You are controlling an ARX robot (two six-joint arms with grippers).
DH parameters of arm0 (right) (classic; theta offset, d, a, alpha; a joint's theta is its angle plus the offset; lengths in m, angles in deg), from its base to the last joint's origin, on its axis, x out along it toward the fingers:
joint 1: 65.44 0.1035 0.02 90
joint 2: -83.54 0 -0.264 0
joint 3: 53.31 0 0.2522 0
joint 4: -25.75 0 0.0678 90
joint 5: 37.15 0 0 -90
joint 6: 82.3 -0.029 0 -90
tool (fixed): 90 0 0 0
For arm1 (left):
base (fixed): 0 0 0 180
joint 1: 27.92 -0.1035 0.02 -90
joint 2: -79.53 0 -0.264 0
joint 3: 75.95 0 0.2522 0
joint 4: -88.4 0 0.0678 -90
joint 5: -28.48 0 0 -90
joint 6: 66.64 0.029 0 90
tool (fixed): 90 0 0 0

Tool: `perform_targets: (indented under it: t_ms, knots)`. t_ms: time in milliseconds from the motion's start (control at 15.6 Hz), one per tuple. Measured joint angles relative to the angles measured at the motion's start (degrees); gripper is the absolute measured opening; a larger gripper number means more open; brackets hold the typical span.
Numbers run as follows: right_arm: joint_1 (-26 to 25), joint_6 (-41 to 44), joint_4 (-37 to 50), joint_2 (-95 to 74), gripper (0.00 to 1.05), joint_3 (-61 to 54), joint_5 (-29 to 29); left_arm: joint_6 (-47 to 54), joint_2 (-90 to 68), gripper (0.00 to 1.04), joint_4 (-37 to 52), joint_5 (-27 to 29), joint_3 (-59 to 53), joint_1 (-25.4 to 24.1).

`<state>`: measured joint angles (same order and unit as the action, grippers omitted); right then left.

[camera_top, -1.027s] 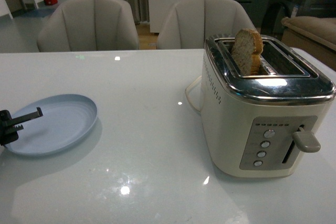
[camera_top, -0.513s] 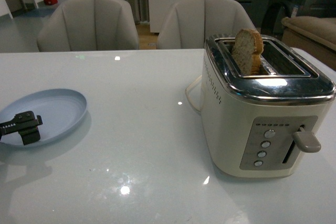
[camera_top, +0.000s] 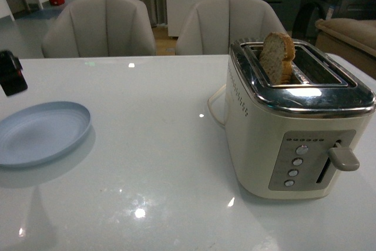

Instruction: Left arm holds plate, right arm toasts bread

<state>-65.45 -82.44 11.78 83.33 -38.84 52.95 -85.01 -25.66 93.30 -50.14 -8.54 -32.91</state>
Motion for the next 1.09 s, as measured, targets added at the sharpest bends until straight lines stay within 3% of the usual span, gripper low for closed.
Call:
perform_targets:
  t_ms: [128,449,706,834,1091]
  knots:
    - [0.0,0.0,0.0,0.0,0.98,0.0,0.0,0.39,7.1,0.98,-0.52,-1.99,-0.02,1.7]
    - [0.0,0.0,0.02,0.0,0.98,0.0,0.0,5.29,23.58,0.98,-0.15,-15.56,0.61,9.29]
    - [0.0,0.0,0.0,0.0,0.98,0.0,0.0,8.37,24.37,0.98,0.87,-17.77,-0.72,8.24]
    - [-0.02,0.0,-0.02,0.0,0.98,0.0,0.02,14.43,29.03,0.76,14.12,-8.85,-9.64,9.33]
    - [0.0,0.0,0.0,0.0,0.98,0.0,0.02,17.35,40.26,0.28,19.19,-7.45,-26.29,8.83]
